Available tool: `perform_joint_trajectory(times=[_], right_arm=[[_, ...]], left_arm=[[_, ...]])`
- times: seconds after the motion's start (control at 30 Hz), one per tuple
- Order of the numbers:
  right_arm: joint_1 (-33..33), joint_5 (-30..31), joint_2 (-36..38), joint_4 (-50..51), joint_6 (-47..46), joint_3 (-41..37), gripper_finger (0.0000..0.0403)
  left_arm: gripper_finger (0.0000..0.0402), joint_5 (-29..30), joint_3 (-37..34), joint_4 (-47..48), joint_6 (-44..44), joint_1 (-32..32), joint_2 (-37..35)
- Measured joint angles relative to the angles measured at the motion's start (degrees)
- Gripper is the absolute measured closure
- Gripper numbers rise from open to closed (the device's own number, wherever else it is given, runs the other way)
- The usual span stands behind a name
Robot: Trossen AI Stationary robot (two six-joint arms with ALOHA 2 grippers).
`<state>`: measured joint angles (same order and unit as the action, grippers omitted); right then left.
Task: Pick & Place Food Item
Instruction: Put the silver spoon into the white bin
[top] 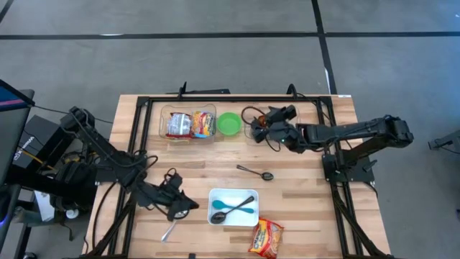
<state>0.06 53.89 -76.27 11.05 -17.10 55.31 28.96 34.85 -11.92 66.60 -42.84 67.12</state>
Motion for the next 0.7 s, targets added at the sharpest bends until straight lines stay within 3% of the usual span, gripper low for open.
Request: perform_joint_trajectory(times=[0.23, 0.53, 0.7], right_arm=[[1.5, 0.0, 0.0, 2.7, 0.2, 0.0, 0.0074], [1.8, 0.1, 0.0, 3.5, 0.2, 0.0, 0.0074], [1.8, 0.1, 0.0, 3.5, 0.2, 0.0, 0.0074]], left_arm=[[0.0401, 2.7, 1.4, -8.2, -3.4, -1.1, 4.2], [0.0401, -1.2, 12.6, -4.7, -3.4, -2.2, 13.7], [0.0401, -1.6, 18.3, 1.8, 0.7, -4.5, 16.4]])
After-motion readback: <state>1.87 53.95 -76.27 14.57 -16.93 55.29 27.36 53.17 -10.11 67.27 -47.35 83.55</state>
